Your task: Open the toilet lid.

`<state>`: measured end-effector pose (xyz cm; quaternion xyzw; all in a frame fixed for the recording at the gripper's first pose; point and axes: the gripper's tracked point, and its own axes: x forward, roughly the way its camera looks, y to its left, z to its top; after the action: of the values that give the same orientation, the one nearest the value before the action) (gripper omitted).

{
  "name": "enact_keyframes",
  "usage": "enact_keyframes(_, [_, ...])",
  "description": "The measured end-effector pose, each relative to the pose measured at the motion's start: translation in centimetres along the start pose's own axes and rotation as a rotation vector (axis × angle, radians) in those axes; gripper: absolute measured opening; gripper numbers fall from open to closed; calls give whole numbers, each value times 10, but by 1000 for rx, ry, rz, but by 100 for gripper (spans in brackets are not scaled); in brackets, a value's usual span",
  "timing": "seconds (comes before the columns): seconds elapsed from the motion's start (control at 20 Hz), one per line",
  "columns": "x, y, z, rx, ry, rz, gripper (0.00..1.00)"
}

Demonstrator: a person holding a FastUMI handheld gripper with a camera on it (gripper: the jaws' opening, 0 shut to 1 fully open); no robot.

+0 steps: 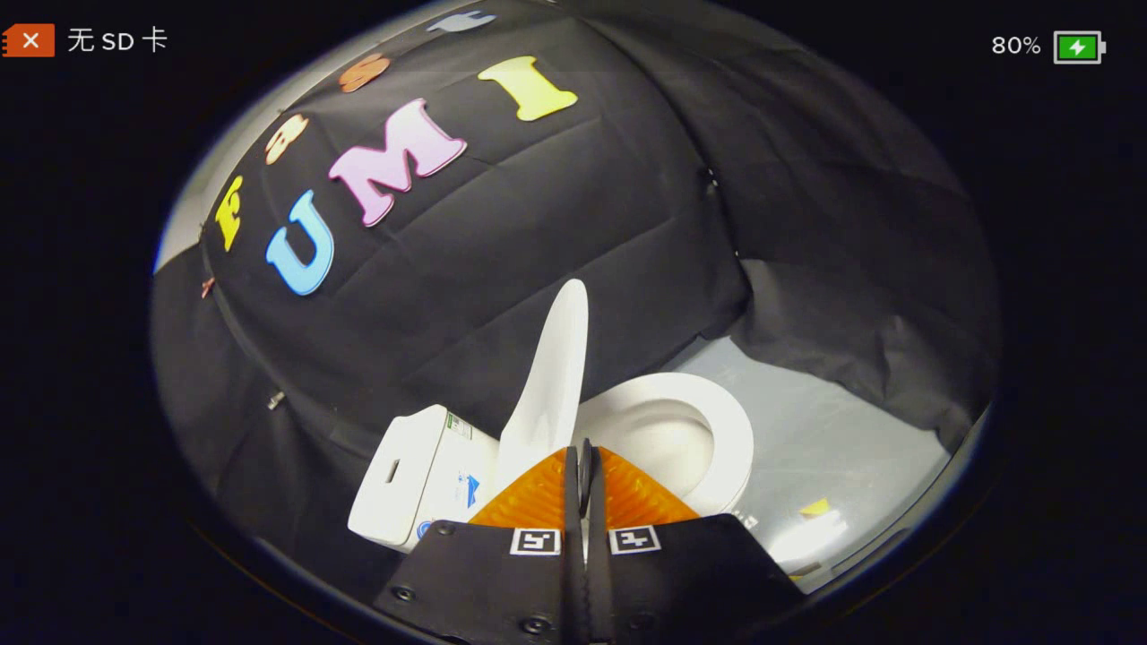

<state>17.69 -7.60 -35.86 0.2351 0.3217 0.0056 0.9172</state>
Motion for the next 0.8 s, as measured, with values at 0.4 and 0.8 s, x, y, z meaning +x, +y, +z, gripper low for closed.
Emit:
enact_keyframes(0.4, [-21, 81, 10, -163, -66, -54, 6])
enact_keyframes(0.8, [-33, 162, 1, -293, -126, -37, 9])
